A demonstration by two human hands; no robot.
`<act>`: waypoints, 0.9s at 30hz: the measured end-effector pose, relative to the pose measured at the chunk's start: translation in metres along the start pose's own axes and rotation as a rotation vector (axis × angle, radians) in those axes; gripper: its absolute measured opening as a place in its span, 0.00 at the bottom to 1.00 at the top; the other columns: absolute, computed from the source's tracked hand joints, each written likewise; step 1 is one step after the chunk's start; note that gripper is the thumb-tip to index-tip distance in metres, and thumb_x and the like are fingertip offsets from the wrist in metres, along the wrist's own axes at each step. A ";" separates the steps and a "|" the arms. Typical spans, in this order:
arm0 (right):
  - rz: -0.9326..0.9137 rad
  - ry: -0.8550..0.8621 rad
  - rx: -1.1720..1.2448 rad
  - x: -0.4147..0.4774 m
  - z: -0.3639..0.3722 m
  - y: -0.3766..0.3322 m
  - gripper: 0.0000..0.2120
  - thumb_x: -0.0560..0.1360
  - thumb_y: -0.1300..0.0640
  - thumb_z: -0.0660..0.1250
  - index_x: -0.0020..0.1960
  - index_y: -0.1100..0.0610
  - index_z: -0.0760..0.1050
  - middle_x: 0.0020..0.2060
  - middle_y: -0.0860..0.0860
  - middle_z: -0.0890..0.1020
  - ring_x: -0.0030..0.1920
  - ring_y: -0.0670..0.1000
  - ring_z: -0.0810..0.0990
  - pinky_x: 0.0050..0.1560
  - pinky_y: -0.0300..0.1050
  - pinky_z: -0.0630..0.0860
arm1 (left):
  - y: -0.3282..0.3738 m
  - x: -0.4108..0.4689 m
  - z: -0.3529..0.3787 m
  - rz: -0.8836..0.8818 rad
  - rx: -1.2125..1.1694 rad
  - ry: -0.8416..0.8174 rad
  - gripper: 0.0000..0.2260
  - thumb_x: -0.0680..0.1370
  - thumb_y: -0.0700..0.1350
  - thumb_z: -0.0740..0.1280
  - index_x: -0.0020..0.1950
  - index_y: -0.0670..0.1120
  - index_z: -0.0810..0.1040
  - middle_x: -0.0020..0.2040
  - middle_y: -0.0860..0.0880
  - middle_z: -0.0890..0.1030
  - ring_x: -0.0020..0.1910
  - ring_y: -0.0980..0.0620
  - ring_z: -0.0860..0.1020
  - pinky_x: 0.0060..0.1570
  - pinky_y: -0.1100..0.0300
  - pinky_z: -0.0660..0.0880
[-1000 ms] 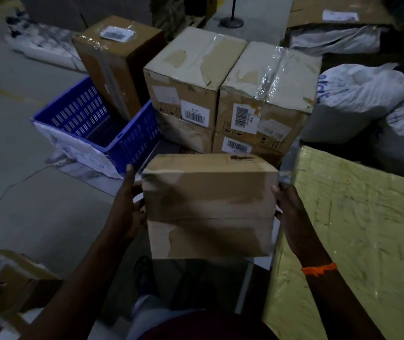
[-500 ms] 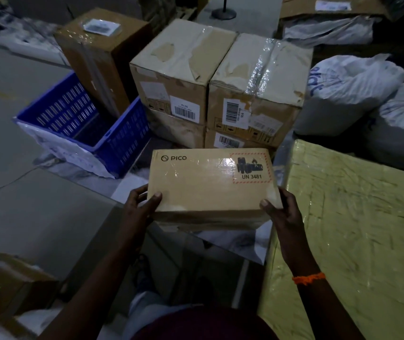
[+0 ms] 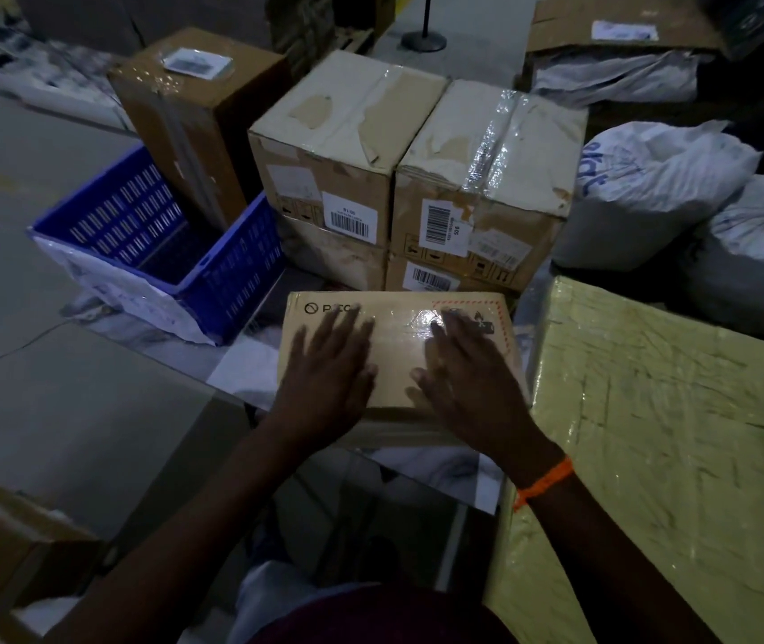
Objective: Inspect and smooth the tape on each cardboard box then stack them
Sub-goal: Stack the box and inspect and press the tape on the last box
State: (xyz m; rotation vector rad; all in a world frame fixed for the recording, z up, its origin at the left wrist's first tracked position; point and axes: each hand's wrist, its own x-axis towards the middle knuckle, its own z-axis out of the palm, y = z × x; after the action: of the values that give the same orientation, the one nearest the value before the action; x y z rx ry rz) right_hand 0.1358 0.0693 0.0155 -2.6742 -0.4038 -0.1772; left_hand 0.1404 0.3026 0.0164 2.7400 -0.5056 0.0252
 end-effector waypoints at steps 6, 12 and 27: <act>-0.082 -0.076 -0.245 0.018 0.024 -0.003 0.28 0.85 0.42 0.48 0.81 0.53 0.63 0.80 0.54 0.64 0.81 0.57 0.61 0.78 0.62 0.57 | 0.006 0.012 0.023 0.048 0.128 -0.066 0.29 0.85 0.59 0.42 0.84 0.50 0.51 0.84 0.48 0.48 0.83 0.48 0.49 0.79 0.39 0.49; -0.049 -0.124 -0.254 0.019 0.024 -0.002 0.28 0.85 0.42 0.48 0.82 0.51 0.61 0.81 0.52 0.63 0.82 0.55 0.59 0.79 0.59 0.52 | 0.007 0.015 0.023 0.045 0.126 -0.071 0.28 0.85 0.58 0.45 0.83 0.48 0.57 0.83 0.46 0.54 0.82 0.46 0.55 0.78 0.37 0.54; 0.038 -0.088 -0.285 0.000 0.008 0.028 0.34 0.85 0.37 0.47 0.84 0.55 0.55 0.82 0.55 0.60 0.82 0.59 0.59 0.78 0.63 0.55 | -0.018 -0.001 0.008 -0.070 0.153 -0.126 0.31 0.82 0.64 0.37 0.84 0.53 0.42 0.83 0.52 0.39 0.82 0.51 0.39 0.79 0.44 0.38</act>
State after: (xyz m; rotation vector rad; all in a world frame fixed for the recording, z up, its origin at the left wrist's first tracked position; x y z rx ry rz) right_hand 0.1448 0.0489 -0.0026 -2.9756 -0.3798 -0.1131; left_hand 0.1454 0.3162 0.0027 2.9208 -0.4588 -0.1320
